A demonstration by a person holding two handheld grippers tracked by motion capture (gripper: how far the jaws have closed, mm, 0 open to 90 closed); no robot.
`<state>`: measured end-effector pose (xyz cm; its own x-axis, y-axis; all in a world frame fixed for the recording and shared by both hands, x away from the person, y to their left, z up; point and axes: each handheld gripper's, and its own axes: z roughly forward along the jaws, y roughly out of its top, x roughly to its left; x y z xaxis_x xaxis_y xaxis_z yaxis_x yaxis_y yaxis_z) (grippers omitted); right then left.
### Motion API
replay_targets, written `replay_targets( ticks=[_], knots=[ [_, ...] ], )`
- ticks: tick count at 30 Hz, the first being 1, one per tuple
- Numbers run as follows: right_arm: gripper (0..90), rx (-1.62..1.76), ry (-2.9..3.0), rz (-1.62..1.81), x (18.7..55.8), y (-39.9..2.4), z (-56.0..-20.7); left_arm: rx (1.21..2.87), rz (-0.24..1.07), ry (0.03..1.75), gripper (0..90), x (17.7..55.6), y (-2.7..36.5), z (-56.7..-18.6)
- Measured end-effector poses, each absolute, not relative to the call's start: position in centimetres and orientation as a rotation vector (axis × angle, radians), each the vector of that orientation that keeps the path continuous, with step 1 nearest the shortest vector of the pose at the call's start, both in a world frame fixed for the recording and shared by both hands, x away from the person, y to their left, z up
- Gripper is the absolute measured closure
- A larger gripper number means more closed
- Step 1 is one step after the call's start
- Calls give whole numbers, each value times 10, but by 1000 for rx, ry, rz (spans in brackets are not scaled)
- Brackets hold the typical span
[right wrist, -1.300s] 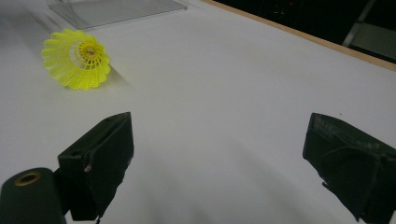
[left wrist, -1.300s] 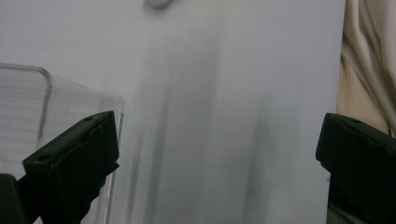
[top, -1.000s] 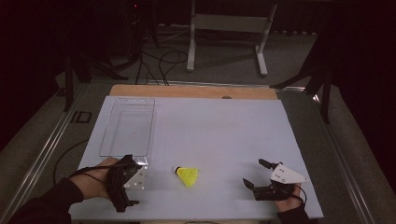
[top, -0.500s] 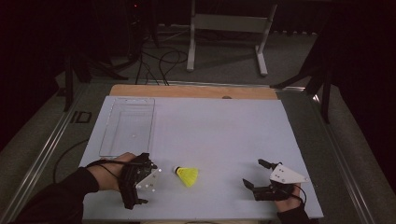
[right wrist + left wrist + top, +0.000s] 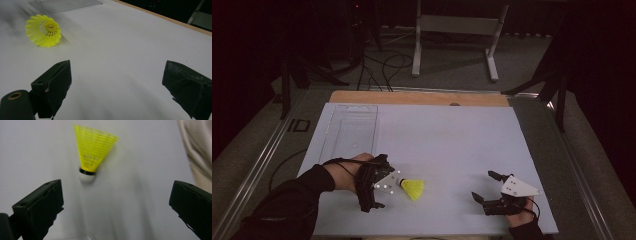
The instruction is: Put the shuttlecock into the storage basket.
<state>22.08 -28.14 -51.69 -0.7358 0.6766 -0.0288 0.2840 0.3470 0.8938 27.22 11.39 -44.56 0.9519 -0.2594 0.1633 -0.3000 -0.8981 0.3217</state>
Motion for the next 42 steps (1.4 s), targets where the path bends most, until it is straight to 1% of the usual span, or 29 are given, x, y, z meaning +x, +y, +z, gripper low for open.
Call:
replay_targets(
  ticks=[4, 6, 9, 11, 12, 20, 25, 33, 42],
  knots=[
    [90, 845, 2223, 1356, 221, -281, -517, 2751, 166, -438, 1, 275, 106, -450],
    [91, 844, 2225, 1356, 221, -281, -517, 2727, 131, -435, 1, 279, 101, -451],
    [90, 844, 2226, 1358, 221, -281, -517, 2720, 122, -442, 8, 284, 96, -453],
    [90, 843, 2227, 1358, 221, -281, -517, 2711, 124, -443, 18, 289, 94, -454],
    [90, 846, 2228, 1360, 221, -281, -518, 2710, 135, -453, 39, 292, 94, -454],
    [91, 847, 2233, 1362, 222, -281, -519, 2722, 120, -432, 76, 310, 87, -463],
    [90, 847, 2235, 1366, 221, -281, -519, 2750, 123, -446, 146, 319, 84, -474],
    [91, 846, 2242, 1367, 222, -281, -519, 2781, 80, -469, 180, 326, 79, -488],
    [90, 840, 2249, 1371, 222, -281, -520, 2821, 32, -497, 283, 331, 78, -502]
  ],
)
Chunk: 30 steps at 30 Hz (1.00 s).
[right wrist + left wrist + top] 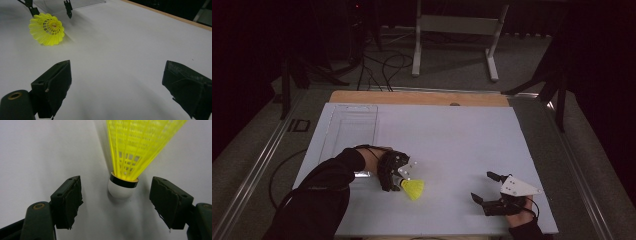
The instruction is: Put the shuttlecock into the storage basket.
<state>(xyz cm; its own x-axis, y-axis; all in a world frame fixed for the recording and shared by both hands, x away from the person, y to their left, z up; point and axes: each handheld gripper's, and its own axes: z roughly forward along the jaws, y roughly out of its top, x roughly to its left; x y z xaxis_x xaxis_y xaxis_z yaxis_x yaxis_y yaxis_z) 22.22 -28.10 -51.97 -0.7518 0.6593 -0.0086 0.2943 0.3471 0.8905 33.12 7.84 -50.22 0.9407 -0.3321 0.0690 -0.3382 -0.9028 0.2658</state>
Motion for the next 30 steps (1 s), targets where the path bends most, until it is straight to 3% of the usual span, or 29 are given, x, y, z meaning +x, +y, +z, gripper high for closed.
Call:
replay_targets(
  ticks=[8, 22, 30],
  knots=[
    [90, 842, 2246, 1370, 222, -282, -519, 2830, 10, -539, 463, 335, 79, -508],
    [91, 843, 2243, 1365, 222, -282, -519, 2834, -42, -530, 635, 336, 78, -509],
    [91, 848, 2243, 1366, 222, -282, -519, 2824, -78, -503, 653, 338, 78, -507]
  ],
)
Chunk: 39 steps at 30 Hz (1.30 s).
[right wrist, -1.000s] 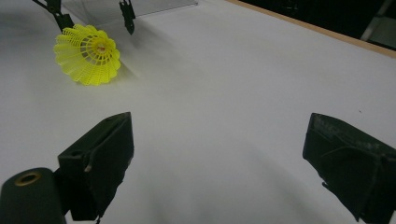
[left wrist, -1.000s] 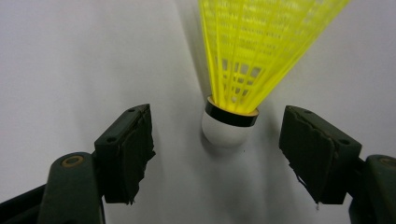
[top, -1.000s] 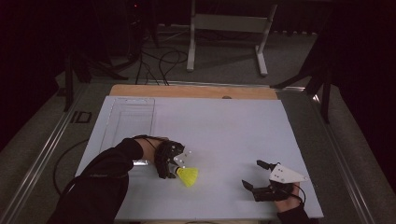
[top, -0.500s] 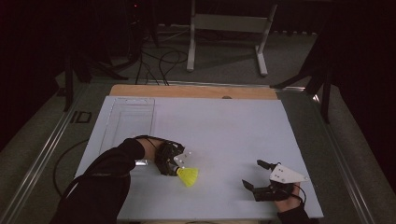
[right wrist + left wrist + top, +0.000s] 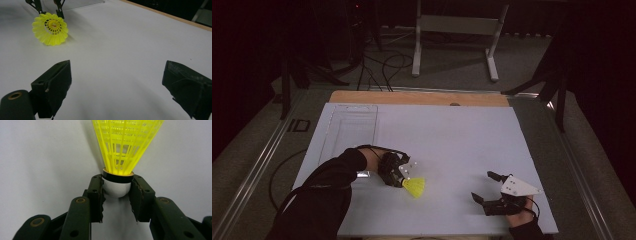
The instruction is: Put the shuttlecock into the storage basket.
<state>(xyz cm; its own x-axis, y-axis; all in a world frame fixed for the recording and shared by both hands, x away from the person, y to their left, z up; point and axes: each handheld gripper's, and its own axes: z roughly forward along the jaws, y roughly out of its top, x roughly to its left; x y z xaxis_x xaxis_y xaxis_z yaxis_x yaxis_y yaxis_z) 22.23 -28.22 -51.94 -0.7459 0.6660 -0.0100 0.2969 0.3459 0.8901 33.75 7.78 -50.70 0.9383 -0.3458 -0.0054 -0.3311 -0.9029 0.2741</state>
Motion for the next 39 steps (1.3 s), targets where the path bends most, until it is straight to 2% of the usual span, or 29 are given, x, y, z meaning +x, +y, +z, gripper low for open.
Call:
replay_targets(
  ticks=[15, 21, 23, 25, 26, 39],
  knots=[
    [91, 858, 2241, 1368, 223, -282, -520, 2886, -113, -347, 654, 339, 72, -484],
    [91, 854, 2239, 1364, 223, -283, -519, 2920, -99, -224, 654, 339, 64, -471],
    [91, 850, 2236, 1364, 222, -283, -519, 2964, -94, -114, 653, 340, 61, -468],
    [90, 854, 2237, 1363, 222, -283, -519, 2969, -69, -78, 654, 341, 60, -466],
    [91, 856, 2238, 1363, 222, -283, -519, 2961, -104, -63, 654, 341, 60, -465],
    [91, 857, 2240, 1353, 222, -282, -520, 2942, -142, 103, 654, 334, 60, -455]
  ],
)
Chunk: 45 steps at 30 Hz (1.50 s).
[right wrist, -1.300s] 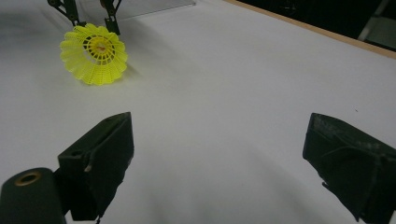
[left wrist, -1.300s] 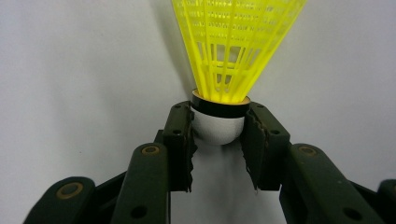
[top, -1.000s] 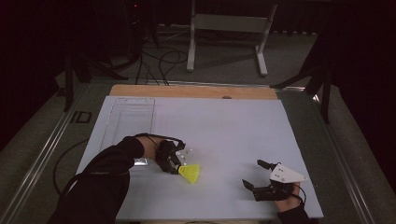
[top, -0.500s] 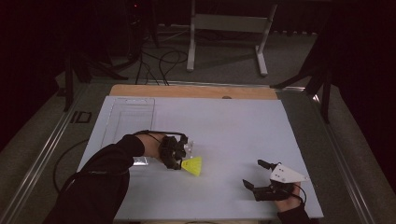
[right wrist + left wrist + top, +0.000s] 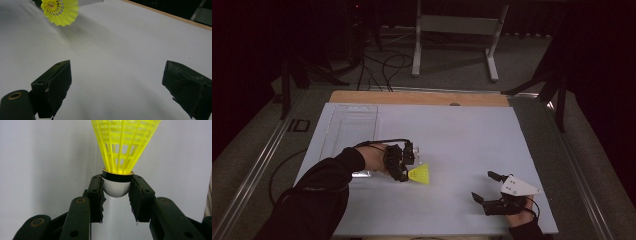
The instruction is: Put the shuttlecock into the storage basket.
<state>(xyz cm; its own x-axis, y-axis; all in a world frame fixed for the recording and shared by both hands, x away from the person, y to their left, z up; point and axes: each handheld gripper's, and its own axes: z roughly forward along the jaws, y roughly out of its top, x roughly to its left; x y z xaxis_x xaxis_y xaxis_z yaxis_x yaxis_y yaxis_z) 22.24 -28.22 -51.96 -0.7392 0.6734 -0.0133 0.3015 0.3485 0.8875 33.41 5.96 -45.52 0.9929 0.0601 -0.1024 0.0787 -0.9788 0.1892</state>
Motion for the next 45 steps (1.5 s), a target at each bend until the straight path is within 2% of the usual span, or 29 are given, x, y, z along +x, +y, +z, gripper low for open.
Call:
replay_targets(
  ticks=[9, 22, 37, 45],
  knots=[
    [91, 859, 2233, 1358, 222, -283, -519, 2925, -18, 182, 653, 328, 65, -448],
    [91, 865, 2233, 1358, 222, -282, -519, 2953, -19, 298, 653, 328, 66, -440],
    [91, 864, 2219, 1363, 222, -283, -518, 2897, -5, 557, 653, 327, 72, -415],
    [91, 865, 2218, 1360, 221, -283, -517, 2880, -10, 551, 654, 326, 81, -403]
  ],
)
